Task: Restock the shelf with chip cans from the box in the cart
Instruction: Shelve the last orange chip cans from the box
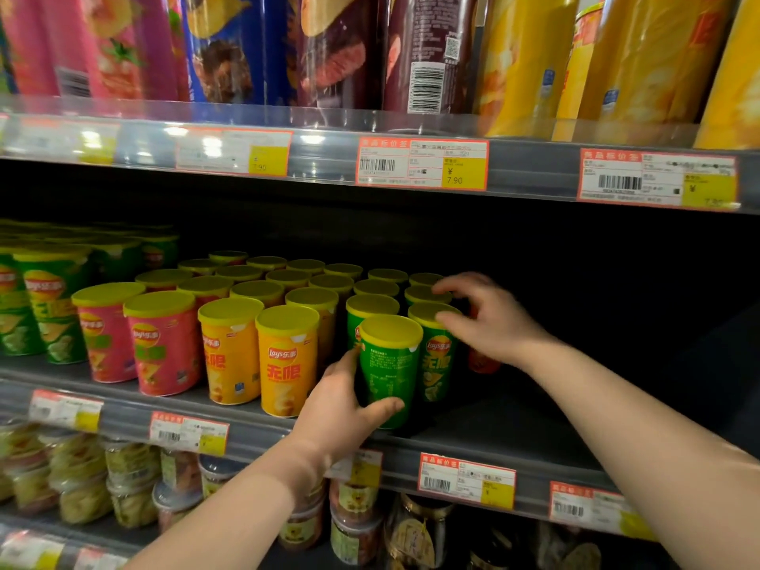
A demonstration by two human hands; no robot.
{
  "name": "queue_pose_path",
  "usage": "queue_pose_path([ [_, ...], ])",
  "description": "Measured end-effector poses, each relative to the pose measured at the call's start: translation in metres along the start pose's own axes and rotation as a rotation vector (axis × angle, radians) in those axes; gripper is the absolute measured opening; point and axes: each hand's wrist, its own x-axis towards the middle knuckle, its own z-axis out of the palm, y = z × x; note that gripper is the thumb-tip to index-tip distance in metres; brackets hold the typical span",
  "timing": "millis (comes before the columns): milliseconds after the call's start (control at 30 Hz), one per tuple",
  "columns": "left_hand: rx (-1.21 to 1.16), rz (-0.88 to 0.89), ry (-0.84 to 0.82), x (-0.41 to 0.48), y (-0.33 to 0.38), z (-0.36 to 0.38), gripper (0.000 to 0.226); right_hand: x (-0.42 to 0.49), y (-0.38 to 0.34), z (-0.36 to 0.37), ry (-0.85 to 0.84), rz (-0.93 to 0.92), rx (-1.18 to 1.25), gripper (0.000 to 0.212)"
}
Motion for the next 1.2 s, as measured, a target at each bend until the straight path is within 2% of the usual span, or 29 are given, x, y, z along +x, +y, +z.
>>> queue_pose_path([
  [100,0.141,0.016,-0.006,-0.007,0.005,-0.004,0.086,0.001,-0.028,0.007,-0.384,-0.196,-0.253,0.064],
  [200,0.398,0.011,-0.017,-0.02,0.004,-0.008,0.088,0.001,-0.038,0.016,-0.514,-0.218,-0.485,0.072],
  [333,0.548,0.152,0.016,-0.034,-0.011,-0.009,0.061,0.002,-0.044,0.021,-0.462,-0.169,-0.423,0.068],
  [467,0.623,0.353,0.095,-0.038,-0.025,-0.005,0.042,0.004,-0.052,0.022,-0.47,-0.086,-0.286,0.044],
  [567,0.628,0.397,0.13,-0.039,-0.028,-0.007,0.041,0.004,-0.055,0.017,-0.537,-0.061,-0.266,0.049],
  [700,0.632,0.41,0.138,-0.039,-0.03,-0.007,0.039,-0.001,-0.064,0.026,-0.315,-0.089,-0.499,0.064],
  [767,0.636,0.428,0.132,-0.039,-0.031,-0.008,0.037,-0.001,-0.065,0.028,-0.295,-0.1,-0.56,0.058],
  [833,0.636,0.444,0.124,-0.039,-0.032,-0.009,0.035,-0.001,-0.065,0.023,-0.383,-0.046,-0.473,0.051],
  [900,0.633,0.453,0.134,-0.039,-0.033,-0.009,0.035,-0.002,-0.064,0.019,-0.442,-0.006,-0.421,0.053],
  [1067,0.626,0.469,0.122,-0.04,-0.031,-0.01,0.035,-0.007,-0.067,0.027,-0.294,-0.049,-0.498,0.062],
  [1200,0.633,0.492,0.107,-0.04,-0.032,-0.01,0.034,-0.007,-0.064,0.025,-0.354,0.01,-0.361,0.06],
])
